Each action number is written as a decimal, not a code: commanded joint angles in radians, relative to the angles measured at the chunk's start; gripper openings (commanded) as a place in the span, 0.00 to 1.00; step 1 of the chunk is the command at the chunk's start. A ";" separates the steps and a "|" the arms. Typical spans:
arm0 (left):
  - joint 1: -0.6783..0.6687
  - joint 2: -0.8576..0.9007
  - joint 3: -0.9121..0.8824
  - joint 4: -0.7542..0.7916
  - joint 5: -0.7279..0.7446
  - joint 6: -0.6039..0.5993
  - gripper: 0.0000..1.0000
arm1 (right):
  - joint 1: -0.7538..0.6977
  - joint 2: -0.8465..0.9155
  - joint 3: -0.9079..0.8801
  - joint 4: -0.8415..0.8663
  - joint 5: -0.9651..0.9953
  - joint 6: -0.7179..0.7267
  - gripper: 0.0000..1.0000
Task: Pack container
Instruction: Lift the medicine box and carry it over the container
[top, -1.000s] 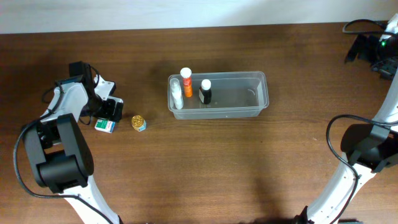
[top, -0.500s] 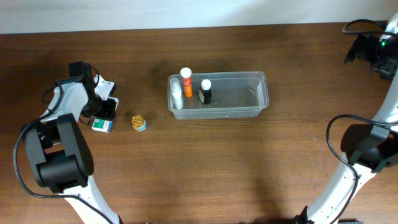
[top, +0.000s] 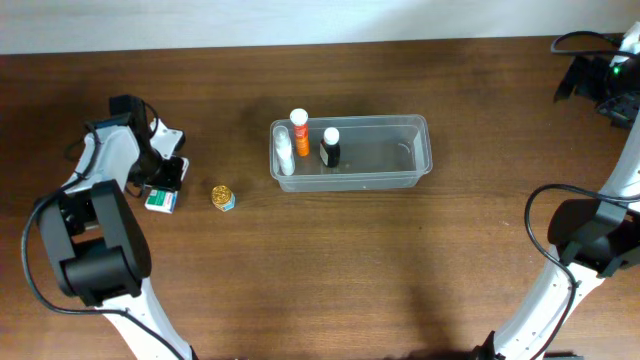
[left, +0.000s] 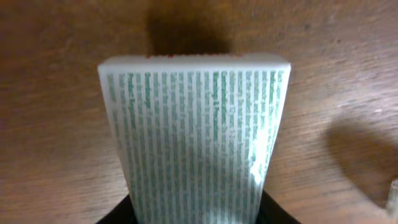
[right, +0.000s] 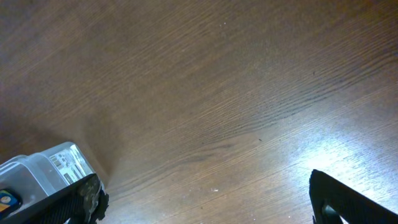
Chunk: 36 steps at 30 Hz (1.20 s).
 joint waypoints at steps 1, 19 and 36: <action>0.003 0.008 0.113 -0.048 0.005 -0.015 0.37 | 0.003 -0.034 -0.003 -0.006 0.008 0.008 0.98; -0.048 0.008 0.694 -0.394 0.390 -0.082 0.38 | 0.003 -0.034 -0.003 -0.006 0.008 0.008 0.98; -0.512 0.008 0.938 -0.490 0.437 -0.082 0.38 | 0.003 -0.034 -0.003 -0.006 0.008 0.008 0.98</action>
